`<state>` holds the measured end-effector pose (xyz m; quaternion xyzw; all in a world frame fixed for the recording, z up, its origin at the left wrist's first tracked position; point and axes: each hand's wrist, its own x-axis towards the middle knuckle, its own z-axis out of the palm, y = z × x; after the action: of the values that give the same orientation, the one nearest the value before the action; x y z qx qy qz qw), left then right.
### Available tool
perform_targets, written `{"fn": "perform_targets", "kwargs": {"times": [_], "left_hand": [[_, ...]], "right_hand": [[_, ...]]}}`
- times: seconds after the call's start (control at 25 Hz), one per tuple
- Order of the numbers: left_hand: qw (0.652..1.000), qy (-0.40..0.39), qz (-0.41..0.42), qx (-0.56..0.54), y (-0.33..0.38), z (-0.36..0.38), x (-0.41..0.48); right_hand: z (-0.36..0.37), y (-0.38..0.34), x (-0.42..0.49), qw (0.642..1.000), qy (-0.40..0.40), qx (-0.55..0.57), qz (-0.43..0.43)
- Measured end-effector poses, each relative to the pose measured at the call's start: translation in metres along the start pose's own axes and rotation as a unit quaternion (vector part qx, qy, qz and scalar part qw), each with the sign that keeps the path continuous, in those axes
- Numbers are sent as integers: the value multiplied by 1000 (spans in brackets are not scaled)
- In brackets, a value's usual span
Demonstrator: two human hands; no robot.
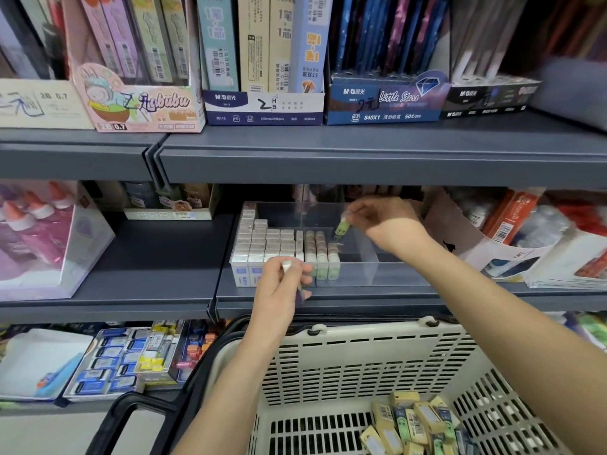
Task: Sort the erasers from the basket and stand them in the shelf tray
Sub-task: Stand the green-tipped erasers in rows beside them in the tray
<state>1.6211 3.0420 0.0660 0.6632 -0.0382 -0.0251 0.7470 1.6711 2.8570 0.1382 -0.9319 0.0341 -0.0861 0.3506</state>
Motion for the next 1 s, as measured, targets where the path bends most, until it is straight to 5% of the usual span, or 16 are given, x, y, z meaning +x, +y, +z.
{"fn": "perform_targets", "kwargs": {"times": [0.32,0.88,1.0], "left_hand": [[998,-30,45,33,-5,-4,2],[999,-12,21,42,-5,-3,2],[998,-21,29,51,-5,-1,1]], "right_hand": [[35,12,12,992,-86,-82,29],[31,14,7,976,-89,-195,-23],[18,3,-5,988,-61,-129,-53]]}}
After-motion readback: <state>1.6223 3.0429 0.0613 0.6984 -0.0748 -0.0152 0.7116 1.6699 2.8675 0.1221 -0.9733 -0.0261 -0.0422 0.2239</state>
